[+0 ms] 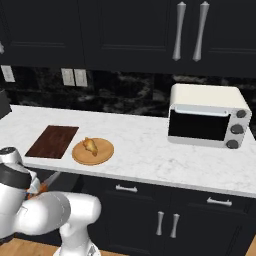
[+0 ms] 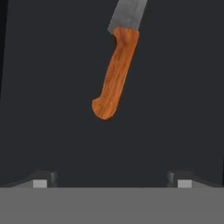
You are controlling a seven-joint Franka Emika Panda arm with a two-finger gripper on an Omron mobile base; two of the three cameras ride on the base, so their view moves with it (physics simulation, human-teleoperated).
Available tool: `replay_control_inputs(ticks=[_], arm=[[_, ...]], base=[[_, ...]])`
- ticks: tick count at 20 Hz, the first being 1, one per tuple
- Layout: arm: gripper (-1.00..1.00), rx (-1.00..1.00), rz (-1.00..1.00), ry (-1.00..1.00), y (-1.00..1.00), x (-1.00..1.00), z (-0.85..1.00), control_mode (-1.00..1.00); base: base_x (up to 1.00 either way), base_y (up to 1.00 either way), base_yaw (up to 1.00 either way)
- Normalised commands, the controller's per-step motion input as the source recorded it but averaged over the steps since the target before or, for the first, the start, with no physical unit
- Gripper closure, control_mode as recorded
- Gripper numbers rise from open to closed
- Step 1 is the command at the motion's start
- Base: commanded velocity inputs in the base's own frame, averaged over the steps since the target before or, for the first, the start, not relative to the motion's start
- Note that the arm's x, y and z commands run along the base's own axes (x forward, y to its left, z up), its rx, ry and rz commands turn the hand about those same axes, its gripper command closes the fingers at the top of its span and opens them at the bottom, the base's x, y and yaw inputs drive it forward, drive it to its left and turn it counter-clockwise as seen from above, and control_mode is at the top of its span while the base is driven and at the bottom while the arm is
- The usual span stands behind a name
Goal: Pick up the knife from the drawer and place it on the cutting board. Then place the meat from the plate to the cutting board.
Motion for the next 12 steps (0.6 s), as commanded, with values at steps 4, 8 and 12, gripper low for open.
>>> replay_control_inputs(ticks=[4,8,12], arm=[[-1.0,-0.05,-0.01,0.0,0.0,0.24,-0.23,-1.0],[-1.0,-0.06,-0.01,0.0,0.01,0.2,-0.31,-1.0],[-1.0,-0.08,-0.02,0.0,0.12,0.26,-0.37,-1.0]], base=[[0.0,0.0,0.0],[0.0,0.0,0.0],[0.0,0.0,0.0]])
